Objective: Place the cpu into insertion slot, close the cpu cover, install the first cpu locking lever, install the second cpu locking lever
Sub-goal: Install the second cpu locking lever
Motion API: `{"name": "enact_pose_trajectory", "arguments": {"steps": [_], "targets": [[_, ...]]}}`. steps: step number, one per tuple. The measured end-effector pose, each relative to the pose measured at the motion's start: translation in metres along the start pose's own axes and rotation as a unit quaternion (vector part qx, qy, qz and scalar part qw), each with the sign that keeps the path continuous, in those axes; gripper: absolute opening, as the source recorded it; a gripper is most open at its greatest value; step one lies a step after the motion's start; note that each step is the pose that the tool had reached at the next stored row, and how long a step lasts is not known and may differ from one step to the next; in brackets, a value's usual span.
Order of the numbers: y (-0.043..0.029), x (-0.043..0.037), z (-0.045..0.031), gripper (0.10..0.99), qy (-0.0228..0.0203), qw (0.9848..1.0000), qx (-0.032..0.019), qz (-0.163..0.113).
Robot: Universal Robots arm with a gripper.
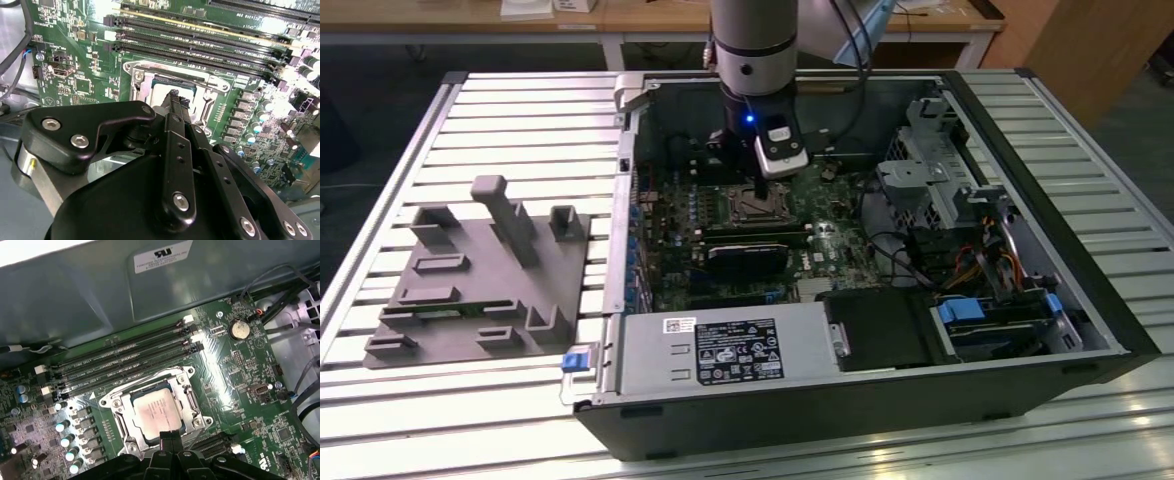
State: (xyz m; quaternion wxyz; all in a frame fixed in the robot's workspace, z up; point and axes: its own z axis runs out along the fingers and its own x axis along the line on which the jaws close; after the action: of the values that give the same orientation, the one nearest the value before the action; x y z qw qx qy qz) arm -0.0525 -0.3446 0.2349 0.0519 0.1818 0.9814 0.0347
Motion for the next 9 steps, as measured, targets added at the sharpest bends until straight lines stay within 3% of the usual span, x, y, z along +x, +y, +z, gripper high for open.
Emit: {"name": "enact_pose_trajectory", "arguments": {"steps": [9], "targets": [[-0.0067, -0.0026, -0.0004, 0.106, 0.0, 1.0, 0.0, 0.0]]}}
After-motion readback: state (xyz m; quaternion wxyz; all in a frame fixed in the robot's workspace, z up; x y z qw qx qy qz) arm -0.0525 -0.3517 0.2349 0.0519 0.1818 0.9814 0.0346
